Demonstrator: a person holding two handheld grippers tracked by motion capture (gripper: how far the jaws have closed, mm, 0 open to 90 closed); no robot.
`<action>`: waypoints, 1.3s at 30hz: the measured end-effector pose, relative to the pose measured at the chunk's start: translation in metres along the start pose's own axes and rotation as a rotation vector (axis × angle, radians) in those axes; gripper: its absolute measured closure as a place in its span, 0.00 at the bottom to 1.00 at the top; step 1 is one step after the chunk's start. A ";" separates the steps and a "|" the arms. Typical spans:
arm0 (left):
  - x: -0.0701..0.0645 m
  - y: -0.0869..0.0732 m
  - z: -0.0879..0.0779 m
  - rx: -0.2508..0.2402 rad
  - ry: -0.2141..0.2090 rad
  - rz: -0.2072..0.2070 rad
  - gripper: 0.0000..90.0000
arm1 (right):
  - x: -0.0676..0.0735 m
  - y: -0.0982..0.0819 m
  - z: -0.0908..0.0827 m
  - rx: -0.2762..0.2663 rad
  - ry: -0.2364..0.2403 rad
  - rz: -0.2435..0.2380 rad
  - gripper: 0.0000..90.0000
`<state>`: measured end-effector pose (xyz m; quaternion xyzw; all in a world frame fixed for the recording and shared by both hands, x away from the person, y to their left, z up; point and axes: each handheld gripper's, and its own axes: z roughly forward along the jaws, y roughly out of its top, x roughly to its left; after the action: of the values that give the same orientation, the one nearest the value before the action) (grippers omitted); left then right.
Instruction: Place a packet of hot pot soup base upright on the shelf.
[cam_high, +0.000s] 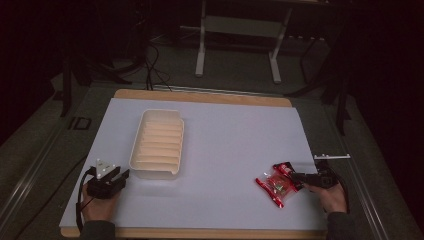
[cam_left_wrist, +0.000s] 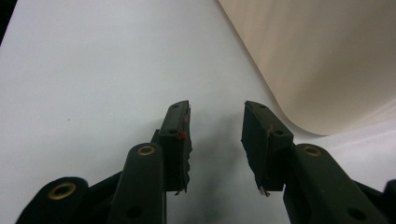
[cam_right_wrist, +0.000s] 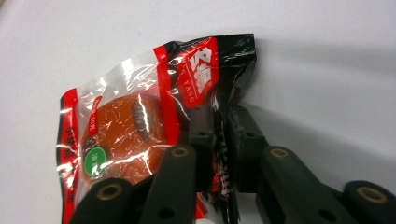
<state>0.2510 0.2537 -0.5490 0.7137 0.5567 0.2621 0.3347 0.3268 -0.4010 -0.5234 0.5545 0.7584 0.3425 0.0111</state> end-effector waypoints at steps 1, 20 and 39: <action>0.000 0.000 0.000 0.001 0.000 0.000 0.69 | 0.001 0.000 -0.001 0.000 -0.001 -0.005 0.95; 0.002 0.000 0.000 0.001 -0.012 -0.011 0.68 | 0.022 0.015 -0.018 -0.014 -0.029 -0.108 0.97; 0.002 0.000 -0.001 -0.005 -0.006 -0.012 0.68 | 0.045 0.028 -0.036 -0.053 -0.028 -0.205 0.98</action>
<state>0.2508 0.2554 -0.5487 0.7105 0.5592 0.2592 0.3396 0.3185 -0.3774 -0.4647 0.4782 0.8016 0.3517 0.0712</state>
